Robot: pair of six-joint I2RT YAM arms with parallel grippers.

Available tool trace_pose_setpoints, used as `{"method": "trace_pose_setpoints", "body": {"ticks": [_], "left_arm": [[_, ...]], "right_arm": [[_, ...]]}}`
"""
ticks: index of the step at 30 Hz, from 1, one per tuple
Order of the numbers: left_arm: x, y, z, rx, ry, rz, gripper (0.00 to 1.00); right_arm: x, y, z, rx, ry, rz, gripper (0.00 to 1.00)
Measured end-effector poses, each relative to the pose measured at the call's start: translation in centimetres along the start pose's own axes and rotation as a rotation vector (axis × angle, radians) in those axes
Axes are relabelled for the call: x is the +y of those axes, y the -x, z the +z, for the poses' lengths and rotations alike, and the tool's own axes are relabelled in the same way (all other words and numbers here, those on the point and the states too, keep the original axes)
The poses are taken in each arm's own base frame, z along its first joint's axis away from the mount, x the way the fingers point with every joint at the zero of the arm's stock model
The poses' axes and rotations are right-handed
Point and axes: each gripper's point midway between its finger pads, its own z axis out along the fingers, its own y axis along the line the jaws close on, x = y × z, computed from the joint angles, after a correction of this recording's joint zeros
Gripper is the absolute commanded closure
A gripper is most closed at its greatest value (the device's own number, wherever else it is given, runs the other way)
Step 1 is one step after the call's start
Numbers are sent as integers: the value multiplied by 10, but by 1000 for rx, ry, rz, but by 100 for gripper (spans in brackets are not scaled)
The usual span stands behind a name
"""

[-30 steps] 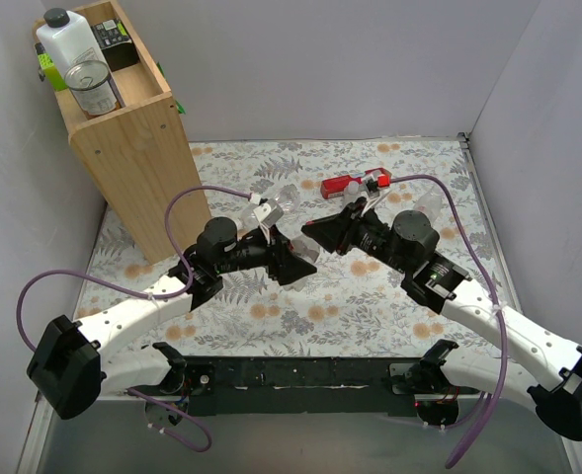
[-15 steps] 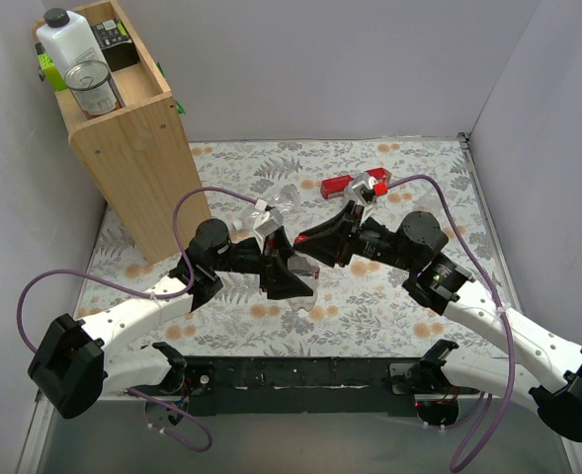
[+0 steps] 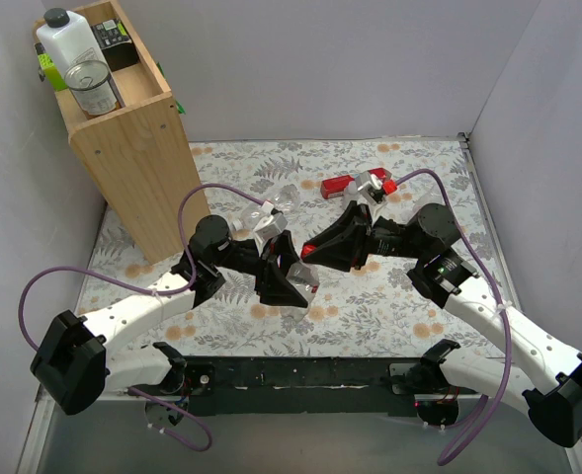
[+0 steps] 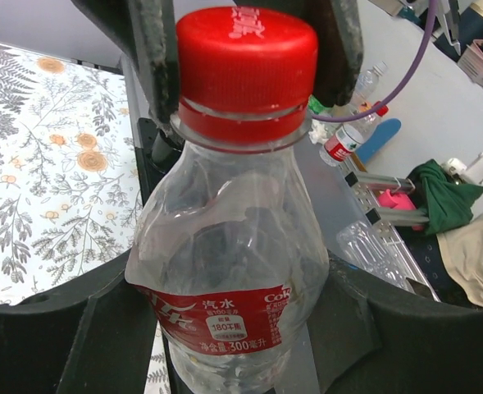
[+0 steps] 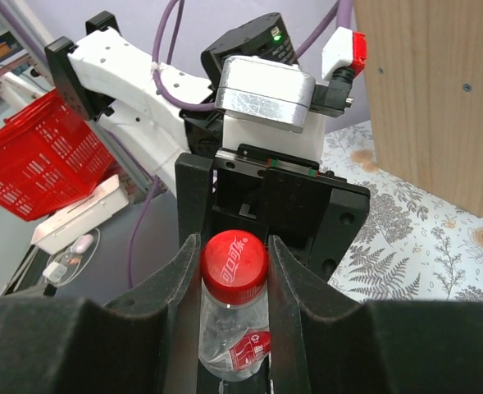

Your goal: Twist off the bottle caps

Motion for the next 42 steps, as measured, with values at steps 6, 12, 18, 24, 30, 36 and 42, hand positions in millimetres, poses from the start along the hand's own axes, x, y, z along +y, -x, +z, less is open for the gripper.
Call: {"method": "trace_pose_setpoints", "body": {"ticks": [6, 12, 18, 24, 30, 36, 42], "left_arm": [[-5, -3, 0, 20, -40, -2, 85], [-8, -4, 1, 29, -66, 11, 84], [14, 2, 3, 25, 44, 40, 82], [61, 0, -2, 14, 320, 47, 82], [96, -12, -10, 31, 572, 34, 82], [111, -19, -18, 45, 691, 33, 82], [117, -20, -22, 47, 739, 38, 82]], "right_arm": [[7, -2, -2, 22, 55, -25, 99], [13, -3, -3, 29, 93, -66, 98], [-4, 3, -5, 15, -10, -59, 18], [-42, 22, -20, -87, -289, -38, 16], [-81, 18, -33, -122, -535, 52, 25], [-108, -13, -30, -54, -668, 126, 29], [-108, -18, -25, -44, -679, 135, 33]]}}
